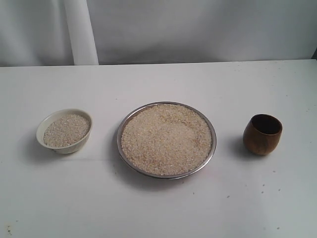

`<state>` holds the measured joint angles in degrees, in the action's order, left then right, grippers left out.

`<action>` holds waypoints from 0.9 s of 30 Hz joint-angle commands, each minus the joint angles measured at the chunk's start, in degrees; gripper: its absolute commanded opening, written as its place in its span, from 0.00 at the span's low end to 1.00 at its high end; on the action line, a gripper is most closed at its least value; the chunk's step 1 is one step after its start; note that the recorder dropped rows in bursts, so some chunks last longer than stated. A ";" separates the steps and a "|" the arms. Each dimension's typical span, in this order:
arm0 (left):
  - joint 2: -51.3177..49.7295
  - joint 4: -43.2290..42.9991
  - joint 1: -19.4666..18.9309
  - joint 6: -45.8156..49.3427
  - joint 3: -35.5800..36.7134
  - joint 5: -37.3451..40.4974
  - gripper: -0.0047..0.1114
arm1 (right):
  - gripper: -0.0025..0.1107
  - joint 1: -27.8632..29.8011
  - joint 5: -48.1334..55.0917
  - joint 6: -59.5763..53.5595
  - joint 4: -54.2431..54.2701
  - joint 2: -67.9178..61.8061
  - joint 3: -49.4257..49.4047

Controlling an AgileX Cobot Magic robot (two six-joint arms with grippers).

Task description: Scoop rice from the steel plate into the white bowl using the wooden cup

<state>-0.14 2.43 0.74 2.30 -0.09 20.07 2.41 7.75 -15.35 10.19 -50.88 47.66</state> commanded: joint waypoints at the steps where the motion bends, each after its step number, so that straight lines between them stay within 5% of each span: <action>1: 0.14 -0.02 0.15 -0.22 0.09 -0.33 0.04 | 0.95 0.35 -1.58 -0.46 -0.62 -0.05 0.43; 15: 0.14 -0.02 0.15 -0.22 0.09 -0.33 0.04 | 0.95 0.35 -3.51 1.16 1.33 -0.05 -3.72; 21: 0.14 -0.02 0.15 -0.22 0.09 -0.33 0.04 | 0.95 0.35 -19.41 4.52 4.36 -0.05 -15.30; 27: 0.14 -0.02 0.15 -0.22 0.09 -0.33 0.04 | 0.95 -3.65 -22.49 5.32 2.15 -0.05 -20.58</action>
<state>-0.14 2.43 0.74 2.30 -0.09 20.07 0.73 -12.71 -10.47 13.24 -50.88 28.89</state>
